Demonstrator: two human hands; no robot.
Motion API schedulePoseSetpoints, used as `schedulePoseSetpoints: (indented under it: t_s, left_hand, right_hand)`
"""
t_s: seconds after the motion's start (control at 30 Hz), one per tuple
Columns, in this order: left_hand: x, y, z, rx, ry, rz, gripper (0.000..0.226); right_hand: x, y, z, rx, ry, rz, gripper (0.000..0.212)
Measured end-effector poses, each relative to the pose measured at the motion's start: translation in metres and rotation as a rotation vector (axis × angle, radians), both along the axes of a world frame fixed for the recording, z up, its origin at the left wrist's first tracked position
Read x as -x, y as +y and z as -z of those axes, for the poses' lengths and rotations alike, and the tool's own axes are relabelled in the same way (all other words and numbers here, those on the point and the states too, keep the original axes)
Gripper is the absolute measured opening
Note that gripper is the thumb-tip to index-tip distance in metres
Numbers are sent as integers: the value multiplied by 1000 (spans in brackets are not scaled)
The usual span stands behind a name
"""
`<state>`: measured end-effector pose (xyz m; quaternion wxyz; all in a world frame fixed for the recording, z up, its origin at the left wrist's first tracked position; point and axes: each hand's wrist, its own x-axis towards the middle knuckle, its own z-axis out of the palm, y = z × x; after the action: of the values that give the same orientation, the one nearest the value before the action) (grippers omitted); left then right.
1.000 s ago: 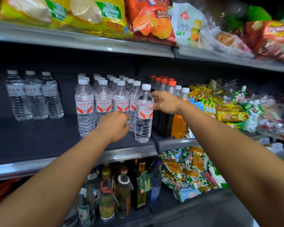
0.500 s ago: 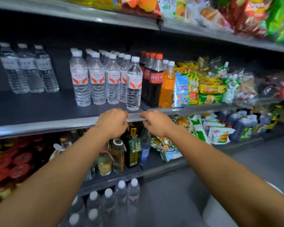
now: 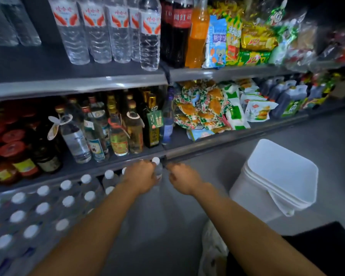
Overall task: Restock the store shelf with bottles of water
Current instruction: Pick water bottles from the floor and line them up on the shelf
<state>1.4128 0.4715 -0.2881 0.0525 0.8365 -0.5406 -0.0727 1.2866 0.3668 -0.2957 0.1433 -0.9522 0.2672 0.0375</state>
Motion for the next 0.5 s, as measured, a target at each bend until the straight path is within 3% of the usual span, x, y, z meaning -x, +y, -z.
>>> schedulePoseSetpoints:
  t_s: [0.2,0.5]
  left_hand:
    - [16,4,71,-67,181,-44,27]
    - [9,-11,150,-167,284,-101,28]
  right_hand:
    - [12,-1,62,-167,13,85,34]
    - [-31,-32,113,-272,-28,150,47]
